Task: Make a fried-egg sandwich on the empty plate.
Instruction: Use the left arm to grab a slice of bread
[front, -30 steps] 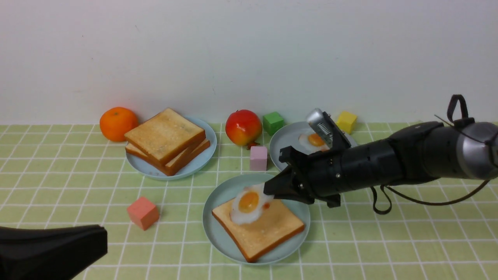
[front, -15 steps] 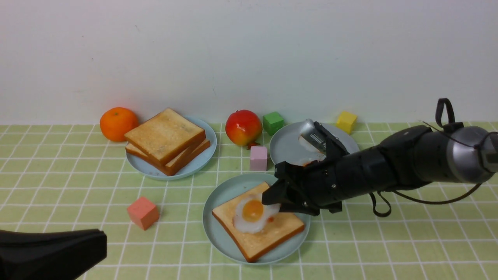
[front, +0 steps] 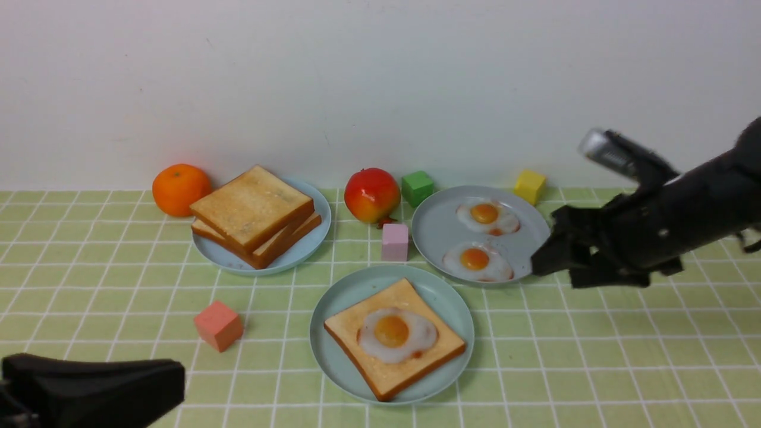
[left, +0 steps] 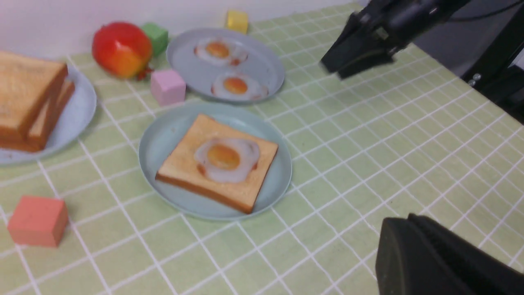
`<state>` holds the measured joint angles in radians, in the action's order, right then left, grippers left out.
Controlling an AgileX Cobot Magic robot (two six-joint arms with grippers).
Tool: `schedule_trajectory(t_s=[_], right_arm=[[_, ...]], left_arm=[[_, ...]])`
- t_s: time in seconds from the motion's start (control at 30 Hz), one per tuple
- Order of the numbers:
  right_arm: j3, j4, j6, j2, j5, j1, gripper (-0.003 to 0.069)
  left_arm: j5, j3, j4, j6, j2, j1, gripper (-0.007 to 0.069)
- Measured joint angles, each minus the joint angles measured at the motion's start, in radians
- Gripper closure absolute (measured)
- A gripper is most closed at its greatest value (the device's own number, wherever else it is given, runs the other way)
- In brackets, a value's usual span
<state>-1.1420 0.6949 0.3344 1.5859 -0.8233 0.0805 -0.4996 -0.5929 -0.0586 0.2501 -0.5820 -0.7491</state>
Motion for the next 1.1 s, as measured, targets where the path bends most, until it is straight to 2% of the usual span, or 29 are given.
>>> schedule_trajectory(t_s=[0.03,0.13,0.17,0.2,0.23,0.33,0.37,0.4,0.5,0.53,0.67,1.0,1.1], right_arm=[[0.0,-0.008,-0.006,-0.011,-0.013,0.0,0.0255],[0.0,-0.111,-0.073,-0.201,-0.096,-0.009,0.0405],[0.0,-0.115,-0.076,-0.212,-0.096,-0.008,0.0413],[0.0,-0.153,-0.102,-0.295,-0.121,0.004,0.0493],[0.0,-0.16,-0.105,-0.315,-0.125,0.008,0.051],[0.001,-0.209,-0.123,-0.471,-0.16,0.074,0.0631],[0.001,-0.211,-0.123,-0.478,-0.161,0.079,0.0636],[0.001,-0.234,-0.123,-0.537,-0.166,0.133,0.0666],[0.001,-0.272,-0.123,-0.585,-0.161,0.217,0.067],[0.001,-0.313,-0.123,-0.61,-0.16,0.285,0.0669],[0.001,-0.396,-0.147,-0.657,-0.162,0.403,0.0662],[0.001,-0.423,-0.171,-0.683,-0.168,0.433,0.0657],[0.001,-0.426,-0.171,-0.681,-0.168,0.433,0.0655]], left_arm=[[0.002,0.0,0.0,0.008,-0.008,0.0,0.0614],[0.006,-0.007,0.003,0.047,-0.191,0.0,0.0614],[0.005,-0.011,0.003,0.047,-0.216,0.0,0.0614],[-0.004,-0.036,0.006,0.05,-0.312,0.0,0.0614],[-0.005,-0.045,0.008,0.05,-0.337,0.0,0.0615],[-0.037,-0.163,0.052,0.049,-0.528,0.0,0.0638],[-0.038,-0.163,0.059,0.049,-0.528,0.0,0.0638],[-0.049,-0.242,0.096,0.049,-0.607,0.012,0.0638],[-0.064,-0.34,0.125,0.048,-0.695,0.054,0.0638],[-0.078,-0.4,0.134,0.039,-0.747,0.099,0.0638],[-0.112,-0.548,0.149,-0.052,-0.896,0.237,0.0638],[-0.235,-0.859,0.142,-0.25,-1.224,0.431,0.0634],[-0.273,-0.957,0.139,-0.314,-1.322,0.473,0.0578]])
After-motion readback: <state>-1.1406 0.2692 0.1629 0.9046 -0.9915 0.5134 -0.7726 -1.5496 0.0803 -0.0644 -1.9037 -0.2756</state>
